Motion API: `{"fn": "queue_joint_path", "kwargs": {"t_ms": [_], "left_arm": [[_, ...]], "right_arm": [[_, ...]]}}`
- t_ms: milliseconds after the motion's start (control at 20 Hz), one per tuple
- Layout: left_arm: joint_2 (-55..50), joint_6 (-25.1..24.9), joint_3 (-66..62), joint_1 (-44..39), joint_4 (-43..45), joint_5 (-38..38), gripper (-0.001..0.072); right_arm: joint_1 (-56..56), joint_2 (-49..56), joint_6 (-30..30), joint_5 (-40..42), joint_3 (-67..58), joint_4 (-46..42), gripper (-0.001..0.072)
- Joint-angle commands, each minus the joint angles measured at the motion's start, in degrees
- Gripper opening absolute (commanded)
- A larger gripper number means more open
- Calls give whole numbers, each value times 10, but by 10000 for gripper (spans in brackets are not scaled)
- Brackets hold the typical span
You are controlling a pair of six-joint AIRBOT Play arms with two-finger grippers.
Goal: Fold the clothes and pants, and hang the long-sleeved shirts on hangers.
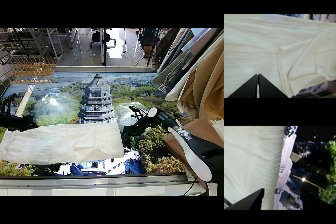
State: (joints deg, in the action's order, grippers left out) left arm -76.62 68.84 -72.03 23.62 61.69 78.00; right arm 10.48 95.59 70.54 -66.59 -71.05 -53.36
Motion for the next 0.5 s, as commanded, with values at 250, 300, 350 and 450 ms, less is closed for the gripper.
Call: {"fn": "queue_joint_path", "kwargs": {"t_ms": [250, 300, 350, 450], "left_arm": [[26, -2, 33, 1, 0, -3, 11], [26, -2, 34, 0, 0, -8, 10], [26, -2, 34, 0, -1, -11, 11], [26, -2, 35, 0, -2, -10, 11]], "right_arm": [[44, 75, -123, 60, 9, 174, 272], [52, 75, -123, 62, 7, 170, 6], [53, 71, -121, 57, 3, 155, 12], [45, 40, -50, 55, -11, 40, 12]]}}
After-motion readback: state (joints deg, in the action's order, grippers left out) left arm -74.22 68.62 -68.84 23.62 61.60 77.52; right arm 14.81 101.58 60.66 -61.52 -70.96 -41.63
